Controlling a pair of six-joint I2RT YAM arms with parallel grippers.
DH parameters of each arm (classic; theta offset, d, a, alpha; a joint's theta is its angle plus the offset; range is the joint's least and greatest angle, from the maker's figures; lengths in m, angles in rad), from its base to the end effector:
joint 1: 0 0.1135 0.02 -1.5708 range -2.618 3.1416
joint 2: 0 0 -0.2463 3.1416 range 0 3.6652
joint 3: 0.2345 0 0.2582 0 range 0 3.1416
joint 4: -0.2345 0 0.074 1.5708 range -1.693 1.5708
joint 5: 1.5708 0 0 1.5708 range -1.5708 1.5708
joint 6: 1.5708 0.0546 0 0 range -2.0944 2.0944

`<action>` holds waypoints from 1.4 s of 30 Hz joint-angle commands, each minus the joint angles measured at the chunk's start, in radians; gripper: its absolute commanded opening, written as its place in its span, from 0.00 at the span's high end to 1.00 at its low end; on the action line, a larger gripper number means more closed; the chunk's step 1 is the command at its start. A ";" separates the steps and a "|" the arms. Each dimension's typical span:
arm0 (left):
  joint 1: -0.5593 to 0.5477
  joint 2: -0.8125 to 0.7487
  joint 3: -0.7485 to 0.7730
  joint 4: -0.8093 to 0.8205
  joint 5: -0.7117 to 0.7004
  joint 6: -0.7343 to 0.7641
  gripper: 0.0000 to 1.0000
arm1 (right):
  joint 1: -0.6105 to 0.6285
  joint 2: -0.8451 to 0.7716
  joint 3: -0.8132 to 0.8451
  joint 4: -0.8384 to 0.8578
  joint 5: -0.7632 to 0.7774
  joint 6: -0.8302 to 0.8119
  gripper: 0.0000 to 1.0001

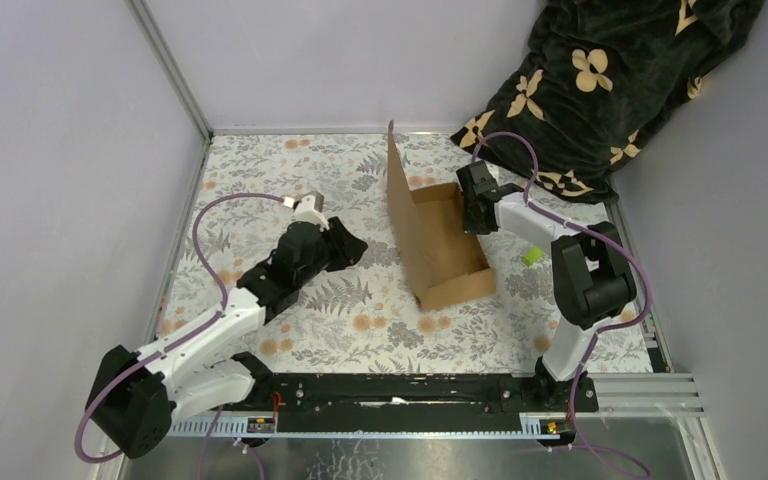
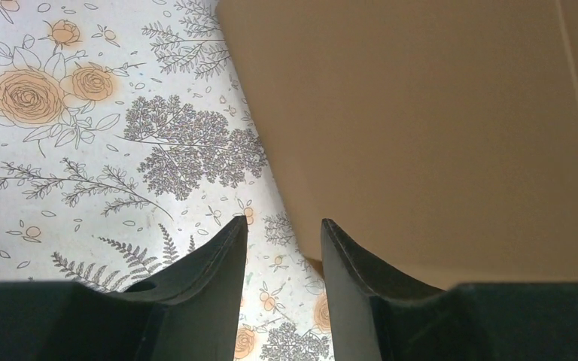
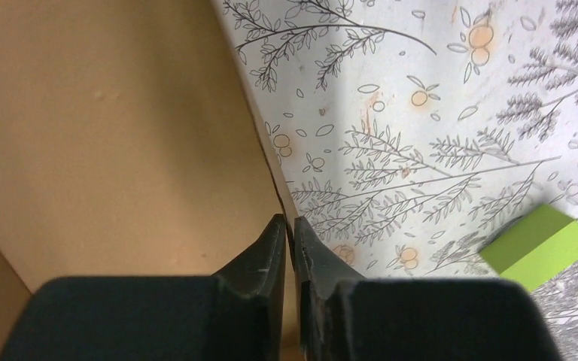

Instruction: Fold the paper box

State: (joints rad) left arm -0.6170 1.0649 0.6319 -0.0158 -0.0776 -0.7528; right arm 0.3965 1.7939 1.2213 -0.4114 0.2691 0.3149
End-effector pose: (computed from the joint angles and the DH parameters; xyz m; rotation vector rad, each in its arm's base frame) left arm 0.2223 -0.1525 0.2223 -0.1944 2.1003 -0.7748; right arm 0.3637 0.1365 0.1626 0.0002 2.5035 -0.0542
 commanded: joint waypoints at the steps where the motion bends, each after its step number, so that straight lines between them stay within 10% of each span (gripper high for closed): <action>1: -0.014 -0.055 -0.029 -0.037 -0.027 -0.017 0.52 | -0.001 -0.035 -0.030 -0.015 0.020 0.221 0.89; 11: -0.018 -0.123 -0.056 -0.068 -0.043 -0.018 0.52 | 0.064 -0.066 -0.054 -0.042 0.077 0.610 0.91; 18: -0.018 -0.115 -0.053 -0.072 -0.062 -0.013 0.52 | 0.212 -0.101 -0.141 0.179 -0.109 0.753 0.54; 23: -0.018 -0.158 -0.033 -0.121 -0.108 0.007 0.52 | 0.233 -0.265 -0.109 0.189 -0.102 0.462 0.12; 34: -0.018 -0.112 0.037 -0.162 -0.114 0.044 0.51 | 0.199 -0.023 0.173 0.247 0.182 -0.641 0.11; 42: -0.018 -0.137 0.080 -0.219 -0.111 0.073 0.50 | 0.009 0.105 0.230 0.299 -0.057 -0.623 0.13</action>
State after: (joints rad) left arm -0.6285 0.9512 0.6792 -0.1989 -0.1692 -0.7132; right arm 0.4999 1.9091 1.4078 -0.1757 0.3122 -0.2340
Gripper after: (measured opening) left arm 0.493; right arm 0.870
